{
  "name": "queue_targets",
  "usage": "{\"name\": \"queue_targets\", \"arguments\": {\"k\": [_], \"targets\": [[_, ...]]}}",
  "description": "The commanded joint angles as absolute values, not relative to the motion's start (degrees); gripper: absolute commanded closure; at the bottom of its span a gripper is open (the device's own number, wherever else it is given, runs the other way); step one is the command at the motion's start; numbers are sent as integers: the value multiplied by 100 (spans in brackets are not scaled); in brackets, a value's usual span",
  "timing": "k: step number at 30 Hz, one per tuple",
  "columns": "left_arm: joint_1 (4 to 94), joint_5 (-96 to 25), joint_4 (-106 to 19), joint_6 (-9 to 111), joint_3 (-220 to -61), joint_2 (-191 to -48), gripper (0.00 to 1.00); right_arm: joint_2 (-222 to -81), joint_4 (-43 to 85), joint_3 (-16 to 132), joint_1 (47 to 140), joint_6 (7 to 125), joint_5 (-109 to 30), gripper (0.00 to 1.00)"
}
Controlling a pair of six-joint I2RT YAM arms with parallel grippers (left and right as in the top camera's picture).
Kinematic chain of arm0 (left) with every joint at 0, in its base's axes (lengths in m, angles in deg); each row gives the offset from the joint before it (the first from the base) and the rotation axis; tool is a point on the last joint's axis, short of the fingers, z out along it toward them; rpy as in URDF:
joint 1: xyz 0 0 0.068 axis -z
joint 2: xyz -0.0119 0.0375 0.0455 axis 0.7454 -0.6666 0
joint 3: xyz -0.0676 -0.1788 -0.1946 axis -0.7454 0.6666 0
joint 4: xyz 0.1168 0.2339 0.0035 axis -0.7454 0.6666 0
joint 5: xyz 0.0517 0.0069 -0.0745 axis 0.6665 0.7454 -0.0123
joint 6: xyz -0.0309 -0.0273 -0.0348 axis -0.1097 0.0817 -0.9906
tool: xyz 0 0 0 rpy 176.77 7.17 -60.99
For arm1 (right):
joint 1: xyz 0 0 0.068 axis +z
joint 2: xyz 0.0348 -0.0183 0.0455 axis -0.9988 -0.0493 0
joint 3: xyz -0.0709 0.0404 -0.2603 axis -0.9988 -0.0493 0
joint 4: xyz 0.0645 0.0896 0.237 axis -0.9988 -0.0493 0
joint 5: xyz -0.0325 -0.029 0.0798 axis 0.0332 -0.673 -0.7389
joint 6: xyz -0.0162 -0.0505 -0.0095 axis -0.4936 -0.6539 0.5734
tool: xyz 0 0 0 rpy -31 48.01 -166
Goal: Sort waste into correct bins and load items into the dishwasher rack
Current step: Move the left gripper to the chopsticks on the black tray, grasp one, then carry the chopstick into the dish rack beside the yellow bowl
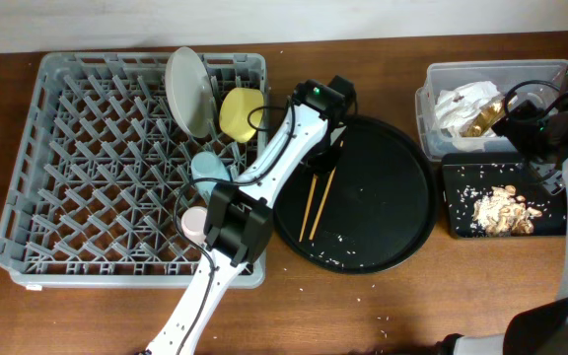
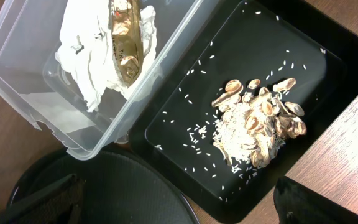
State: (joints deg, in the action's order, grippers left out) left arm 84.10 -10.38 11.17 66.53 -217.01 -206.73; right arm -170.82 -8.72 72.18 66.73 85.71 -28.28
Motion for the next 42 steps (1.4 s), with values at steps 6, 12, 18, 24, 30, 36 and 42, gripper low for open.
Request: {"name": "queue_targets", "arguments": {"k": [6,12,18,24,30,36,42], "targets": [[8580,-754,1196,6253,-21693,-20917,93,-17091,-874,7264,6651,8520,-2819,2],[8571,-714,1338,6253,-21773,-20795,100,-17091,-874,7264,6651,8523,-2819,2],[8324,-579,1902,6197,-22790,-19582,100,-17091,-874,7264,6651,8520,-2819,2],[7743,44,1902,5604,-21826,-17527,100,-17091,-874,7264,6651,8523,-2819,1],[7540,390,1379,4365,-18477,-16489,99,-17091,-874,7264,6651,8520,-2819,1],[7537,16,-201,4382,-16661,-16489,100,-17091,-874,7264,6651,8520,-2819,1],[7544,94,-356,4717,-16689,-16483,54,-17091,-874,7264,6651,8520,-2819,2]]}}
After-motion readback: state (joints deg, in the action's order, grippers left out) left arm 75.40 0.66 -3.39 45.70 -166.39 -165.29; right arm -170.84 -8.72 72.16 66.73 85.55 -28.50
